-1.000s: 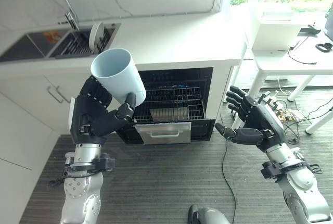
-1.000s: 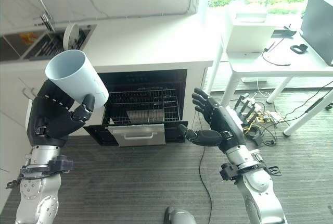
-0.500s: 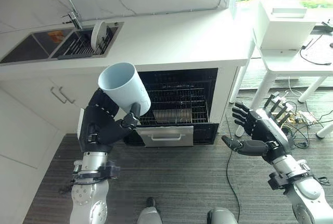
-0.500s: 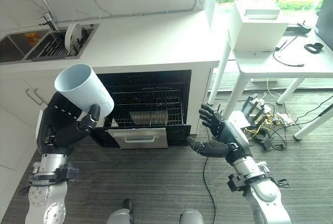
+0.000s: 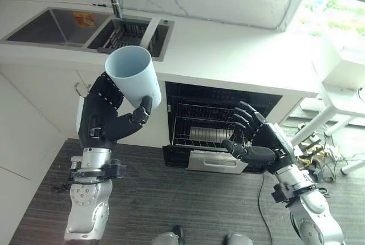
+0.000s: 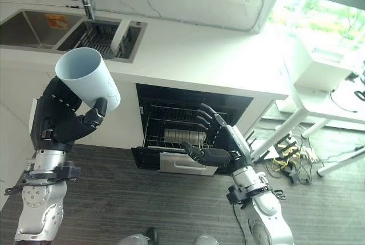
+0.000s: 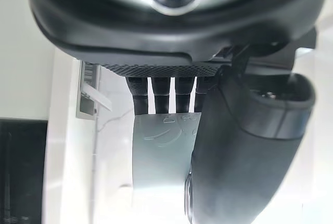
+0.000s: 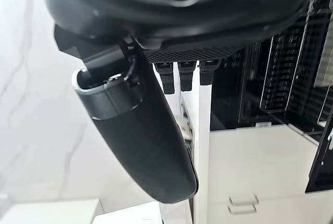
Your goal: Place the dishes in the dishwasher.
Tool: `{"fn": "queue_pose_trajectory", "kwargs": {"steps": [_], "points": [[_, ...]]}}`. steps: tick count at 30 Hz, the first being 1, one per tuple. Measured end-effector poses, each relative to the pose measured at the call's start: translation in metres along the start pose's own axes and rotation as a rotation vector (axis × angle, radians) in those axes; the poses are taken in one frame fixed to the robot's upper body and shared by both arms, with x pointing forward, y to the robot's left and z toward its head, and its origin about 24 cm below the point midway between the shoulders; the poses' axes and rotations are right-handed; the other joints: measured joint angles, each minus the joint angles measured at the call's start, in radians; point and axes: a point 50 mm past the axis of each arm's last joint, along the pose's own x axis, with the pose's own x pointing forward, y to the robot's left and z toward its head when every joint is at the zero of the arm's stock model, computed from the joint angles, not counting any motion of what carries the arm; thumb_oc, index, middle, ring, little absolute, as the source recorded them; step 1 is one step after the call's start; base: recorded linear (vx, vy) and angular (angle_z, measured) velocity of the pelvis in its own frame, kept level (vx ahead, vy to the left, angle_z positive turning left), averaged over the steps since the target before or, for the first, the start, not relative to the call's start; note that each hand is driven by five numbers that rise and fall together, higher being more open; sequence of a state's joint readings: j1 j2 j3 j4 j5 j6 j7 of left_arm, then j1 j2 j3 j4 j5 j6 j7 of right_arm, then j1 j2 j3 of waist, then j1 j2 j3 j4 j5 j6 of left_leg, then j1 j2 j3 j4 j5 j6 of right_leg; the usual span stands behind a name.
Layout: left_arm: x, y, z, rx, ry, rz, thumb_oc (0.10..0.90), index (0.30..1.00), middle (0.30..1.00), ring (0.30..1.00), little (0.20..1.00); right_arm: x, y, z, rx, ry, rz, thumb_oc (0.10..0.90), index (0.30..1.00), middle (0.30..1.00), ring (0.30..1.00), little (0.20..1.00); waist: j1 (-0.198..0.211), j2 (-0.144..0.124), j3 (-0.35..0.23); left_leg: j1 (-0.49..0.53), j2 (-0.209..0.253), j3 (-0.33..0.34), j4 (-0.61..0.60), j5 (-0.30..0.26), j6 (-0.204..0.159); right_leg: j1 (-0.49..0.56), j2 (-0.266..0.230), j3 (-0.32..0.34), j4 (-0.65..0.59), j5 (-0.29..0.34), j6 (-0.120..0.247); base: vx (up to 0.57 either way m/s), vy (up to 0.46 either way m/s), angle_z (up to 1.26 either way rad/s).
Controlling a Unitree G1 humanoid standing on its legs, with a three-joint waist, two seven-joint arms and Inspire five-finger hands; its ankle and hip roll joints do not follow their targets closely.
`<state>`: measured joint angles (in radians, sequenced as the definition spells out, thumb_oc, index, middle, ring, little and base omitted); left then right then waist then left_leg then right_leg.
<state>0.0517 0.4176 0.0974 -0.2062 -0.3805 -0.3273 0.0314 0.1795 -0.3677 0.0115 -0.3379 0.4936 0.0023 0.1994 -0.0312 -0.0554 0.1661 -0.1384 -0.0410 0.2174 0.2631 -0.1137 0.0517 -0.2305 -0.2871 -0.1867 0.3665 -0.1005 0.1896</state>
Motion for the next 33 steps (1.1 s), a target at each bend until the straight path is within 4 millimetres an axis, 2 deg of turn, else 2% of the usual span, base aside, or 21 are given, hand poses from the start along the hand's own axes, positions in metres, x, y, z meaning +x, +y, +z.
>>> {"fn": "queue_pose_trajectory", "kwargs": {"steps": [2, 4, 6, 7, 9, 10, 11, 12, 13, 14, 15, 16, 17, 18, 19, 20, 24, 27, 28, 29, 33], "points": [[0.000, -0.003, -0.001, 0.011, 0.005, -0.008, 0.400, 0.300, 0.300, 0.300, 0.300, 0.000, 0.000, 0.000, 0.002, -0.001, -0.001, 0.800, 0.900, 0.900, 0.900, 0.900, -0.008, 0.002, 0.001, 0.001, -0.010, -0.005, 0.003, -0.002, 0.003, -0.044, 0.001, 0.051, -0.006, 0.015, 0.008, 0.22, -0.269, 0.13], [-0.002, -0.006, -0.003, 0.037, 0.011, -0.027, 0.400, 0.300, 0.300, 0.300, 0.300, 0.000, 0.000, 0.000, 0.002, 0.000, -0.002, 0.800, 0.900, 0.900, 0.900, 0.900, -0.017, 0.005, 0.003, 0.000, -0.014, -0.020, 0.015, -0.011, 0.013, -0.058, 0.014, 0.098, -0.038, 0.032, -0.006, 0.20, -0.338, 0.29], [-0.003, -0.006, -0.003, 0.045, 0.017, -0.014, 0.400, 0.300, 0.300, 0.300, 0.300, 0.001, 0.001, 0.000, 0.024, -0.001, -0.001, 0.800, 0.900, 0.900, 0.900, 0.900, -0.005, 0.003, 0.001, 0.002, -0.009, -0.031, 0.033, -0.022, -0.007, -0.032, 0.016, 0.055, -0.034, 0.038, -0.021, 0.20, -0.341, 0.18], [-0.003, -0.006, -0.003, 0.056, 0.016, -0.004, 0.400, 0.300, 0.300, 0.300, 0.300, 0.002, 0.000, 0.001, 0.025, -0.004, 0.000, 0.800, 0.900, 0.900, 0.900, 0.900, 0.007, 0.002, 0.001, 0.002, -0.004, -0.033, 0.038, -0.026, -0.014, -0.014, 0.026, 0.043, -0.041, 0.046, -0.041, 0.19, -0.289, 0.12], [-0.003, -0.006, -0.004, 0.056, 0.026, 0.015, 0.400, 0.300, 0.300, 0.300, 0.300, 0.007, -0.001, 0.005, 0.015, 0.002, 0.021, 0.800, 0.900, 0.900, 0.900, 0.900, 0.006, 0.016, 0.000, 0.005, 0.027, -0.058, 0.043, -0.031, -0.047, 0.001, 0.056, 0.032, -0.043, 0.063, -0.050, 0.20, -0.330, 0.16], [-0.004, -0.006, -0.005, 0.056, 0.031, 0.027, 0.400, 0.300, 0.300, 0.300, 0.300, 0.008, -0.002, 0.006, 0.026, 0.004, 0.027, 0.800, 0.900, 0.900, 0.900, 0.900, 0.004, 0.016, 0.000, 0.031, 0.054, -0.071, 0.023, -0.026, -0.082, 0.014, 0.077, 0.007, -0.027, 0.062, -0.093, 0.22, -0.396, 0.09], [-0.006, -0.005, -0.005, 0.064, 0.037, 0.036, 0.400, 0.300, 0.300, 0.300, 0.300, 0.008, -0.004, 0.007, 0.026, 0.010, 0.028, 0.800, 0.900, 0.900, 0.900, 0.900, 0.002, 0.021, -0.004, 0.060, 0.092, -0.079, -0.015, -0.002, -0.110, 0.029, 0.117, -0.013, -0.015, 0.027, -0.132, 0.25, -0.398, 0.02], [-0.007, -0.006, -0.004, 0.072, 0.034, 0.041, 0.400, 0.300, 0.300, 0.300, 0.300, 0.007, -0.007, 0.008, 0.024, 0.021, 0.036, 0.800, 0.900, 0.900, 0.900, 0.900, 0.000, 0.023, -0.005, 0.080, 0.116, -0.087, -0.050, 0.021, -0.130, 0.029, 0.141, -0.026, 0.012, -0.002, -0.153, 0.25, -0.356, 0.06], [-0.009, -0.009, -0.005, 0.091, 0.037, 0.050, 0.400, 0.300, 0.300, 0.300, 0.300, 0.006, -0.011, 0.010, -0.003, 0.040, 0.056, 0.800, 0.900, 0.900, 0.900, 0.900, 0.001, 0.023, -0.006, 0.110, 0.141, -0.087, -0.072, 0.045, -0.145, 0.028, 0.170, -0.039, 0.045, -0.059, -0.185, 0.18, -0.159, 0.06], [-0.011, -0.013, -0.006, 0.095, 0.042, 0.050, 0.400, 0.300, 0.300, 0.300, 0.300, 0.005, -0.014, 0.011, 0.003, 0.040, 0.046, 0.800, 0.900, 0.900, 0.900, 0.900, 0.010, 0.014, -0.005, 0.097, 0.150, -0.078, -0.023, 0.062, -0.144, 0.031, 0.178, -0.037, 0.062, -0.084, -0.215, 0.08, 0.001, 0.09], [-0.013, -0.017, -0.009, 0.103, 0.049, 0.052, 0.400, 0.300, 0.300, 0.300, 0.300, 0.005, -0.015, 0.012, 0.012, 0.035, 0.040, 0.800, 0.900, 0.900, 0.900, 0.900, 0.013, 0.010, -0.003, 0.049, 0.159, -0.083, 0.059, 0.072, -0.146, 0.041, 0.180, -0.033, 0.059, -0.084, -0.226, 0.03, 0.092, 0.02], [-0.016, -0.022, -0.012, 0.118, 0.049, 0.044, 0.400, 0.300, 0.300, 0.300, 0.300, 0.009, -0.015, 0.014, 0.028, 0.021, 0.037, 0.800, 0.900, 0.900, 0.900, 0.900, 0.014, 0.006, 0.000, -0.023, 0.170, -0.085, 0.167, 0.039, -0.151, 0.041, 0.182, -0.032, 0.058, -0.087, -0.229, 0.03, 0.090, 0.07], [-0.015, -0.029, -0.015, 0.124, 0.055, 0.031, 0.400, 0.300, 0.300, 0.300, 0.300, 0.015, -0.014, 0.013, 0.038, 0.015, 0.038, 0.800, 0.900, 0.900, 0.900, 0.900, 0.004, 0.021, -0.004, -0.057, 0.206, -0.036, 0.117, 0.015, -0.157, 0.046, 0.196, -0.055, 0.052, -0.074, -0.228, -0.01, 0.099, 0.02], [-0.013, -0.033, -0.018, 0.134, 0.055, 0.025, 0.400, 0.300, 0.300, 0.300, 0.300, 0.018, -0.014, 0.009, 0.052, 0.021, 0.037, 0.800, 0.900, 0.900, 0.900, 0.900, 0.002, 0.023, -0.005, -0.065, 0.230, -0.015, 0.082, 0.024, -0.156, 0.048, 0.207, -0.071, 0.054, -0.073, -0.227, -0.02, 0.079, -0.08], [-0.007, -0.040, -0.023, 0.130, 0.054, 0.024, 0.400, 0.300, 0.300, 0.300, 0.300, 0.021, -0.011, 0.005, 0.063, 0.034, 0.036, 0.800, 0.900, 0.900, 0.900, 0.900, 0.004, 0.025, -0.004, -0.064, 0.231, -0.048, 0.049, 0.035, -0.155, 0.063, 0.225, -0.079, 0.053, -0.074, -0.228, -0.03, 0.091, -0.20], [0.000, -0.044, -0.026, 0.148, 0.046, 0.028, 0.400, 0.300, 0.300, 0.300, 0.300, 0.023, -0.008, 0.006, 0.064, 0.029, 0.051, 0.800, 0.900, 0.900, 0.900, 0.900, 0.000, 0.024, -0.004, -0.069, 0.218, -0.073, 0.045, 0.037, -0.157, 0.072, 0.231, -0.098, 0.040, -0.074, -0.227, 0.01, 0.078, -0.30], [0.018, -0.047, -0.022, 0.185, -0.018, 0.072, 0.400, 0.300, 0.300, 0.300, 0.300, 0.027, -0.007, 0.013, 0.064, -0.002, 0.028, 0.800, 0.900, 0.900, 0.900, 0.900, -0.054, 0.023, -0.004, -0.031, 0.216, -0.055, 0.061, 0.036, -0.157, 0.077, 0.242, -0.172, 0.002, -0.072, -0.230, 0.02, 0.086, -0.10], [0.021, -0.057, -0.030, 0.182, 0.003, 0.062, 0.400, 0.300, 0.300, 0.300, 0.300, 0.033, 0.000, 0.013, 0.067, -0.004, 0.035, 0.800, 0.900, 0.900, 0.900, 0.900, -0.050, 0.027, -0.005, 0.052, 0.214, -0.050, 0.021, 0.023, -0.146, 0.070, 0.240, -0.176, 0.019, -0.068, -0.240, 0.00, 0.074, 0.22], [0.020, -0.056, -0.032, 0.205, 0.009, 0.064, 0.400, 0.300, 0.300, 0.300, 0.300, 0.036, 0.002, 0.014, 0.076, -0.011, 0.036, 0.800, 0.900, 0.900, 0.900, 0.900, -0.046, 0.017, -0.004, 0.055, 0.204, -0.040, -0.002, 0.020, -0.161, 0.057, 0.225, -0.175, 0.026, -0.071, -0.239, -0.01, 0.064, 0.12], [0.019, -0.056, -0.034, 0.223, 0.015, 0.075, 0.400, 0.300, 0.300, 0.300, 0.300, 0.037, 0.003, 0.014, 0.076, -0.014, 0.029, 0.800, 0.900, 0.900, 0.900, 0.900, -0.043, 0.015, -0.004, 0.051, 0.193, -0.034, -0.002, 0.027, -0.151, 0.051, 0.213, -0.173, 0.027, -0.065, -0.240, -0.01, 0.051, 0.08], [0.018, -0.054, -0.031, 0.387, -0.062, 0.149, 0.400, 0.300, 0.300, 0.300, 0.300, 0.040, 0.005, 0.016, 0.110, -0.021, 0.018, 0.800, 0.900, 0.900, 0.900, 0.900, -0.025, 0.014, -0.004, 0.033, 0.142, -0.026, 0.001, 0.028, -0.123, 0.025, 0.160, -0.149, 0.044, -0.042, -0.198, 0.00, 0.028, 0.02]]}}
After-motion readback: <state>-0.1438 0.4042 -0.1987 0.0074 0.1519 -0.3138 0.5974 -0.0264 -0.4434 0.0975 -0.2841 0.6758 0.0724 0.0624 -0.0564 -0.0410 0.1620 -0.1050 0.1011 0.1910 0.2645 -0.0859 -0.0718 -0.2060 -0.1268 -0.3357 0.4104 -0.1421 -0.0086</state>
